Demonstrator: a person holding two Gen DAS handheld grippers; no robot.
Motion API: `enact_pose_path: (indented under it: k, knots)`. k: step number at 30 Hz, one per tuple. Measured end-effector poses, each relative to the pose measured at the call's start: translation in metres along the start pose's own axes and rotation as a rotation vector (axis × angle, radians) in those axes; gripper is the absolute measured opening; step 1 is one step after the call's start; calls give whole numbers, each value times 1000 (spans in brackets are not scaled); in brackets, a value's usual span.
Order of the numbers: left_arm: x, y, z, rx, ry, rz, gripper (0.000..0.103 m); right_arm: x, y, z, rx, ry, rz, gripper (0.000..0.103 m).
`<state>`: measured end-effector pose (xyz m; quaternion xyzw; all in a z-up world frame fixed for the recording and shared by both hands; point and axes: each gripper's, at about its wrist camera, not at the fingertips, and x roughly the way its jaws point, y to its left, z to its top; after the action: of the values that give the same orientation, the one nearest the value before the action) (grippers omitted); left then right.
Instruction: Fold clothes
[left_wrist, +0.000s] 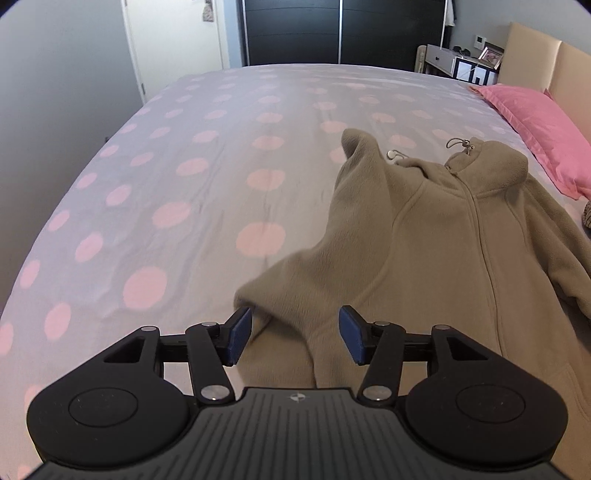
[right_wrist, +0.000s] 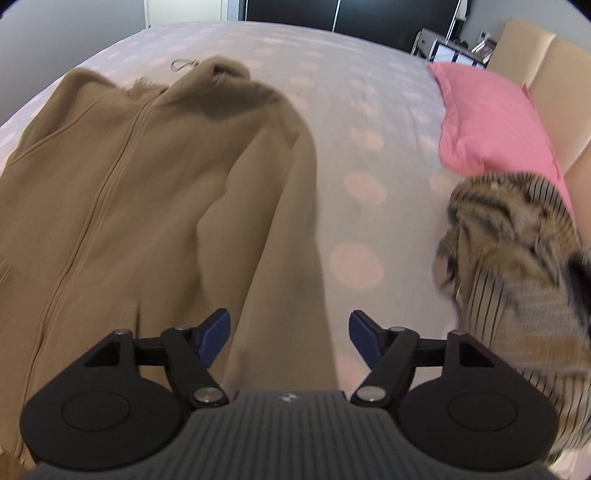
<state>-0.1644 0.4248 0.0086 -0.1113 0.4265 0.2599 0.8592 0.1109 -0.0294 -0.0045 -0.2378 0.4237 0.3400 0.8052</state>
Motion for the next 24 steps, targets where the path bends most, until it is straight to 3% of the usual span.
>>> enact_pose_path:
  k: [6, 10, 11, 12, 13, 17, 24]
  knots:
    - [-19, 5, -31, -42, 3, -3, 53, -12, 7, -46, 36, 59, 34, 84]
    - [-15, 10, -44, -113, 31, -3, 55, -1, 13, -67, 38, 146, 37, 80]
    - [-13, 10, -46, -126, 45, 3, 55, 2, 15, -71, 27, 163, 28, 64]
    - [-13, 10, -46, -133, 48, 10, 55, 3, 16, -72, 19, 176, 4, 27]
    - [-14, 9, -46, -139, 42, 9, 55, 3, 14, -71, 18, 191, -19, 14]
    - [-17, 7, -45, -154, 27, -7, 55, -22, -8, -52, 52, 142, -88, 8]
    - [-12, 5, -46, -144, 46, 5, 55, -70, -60, 11, 59, 39, -309, 8]
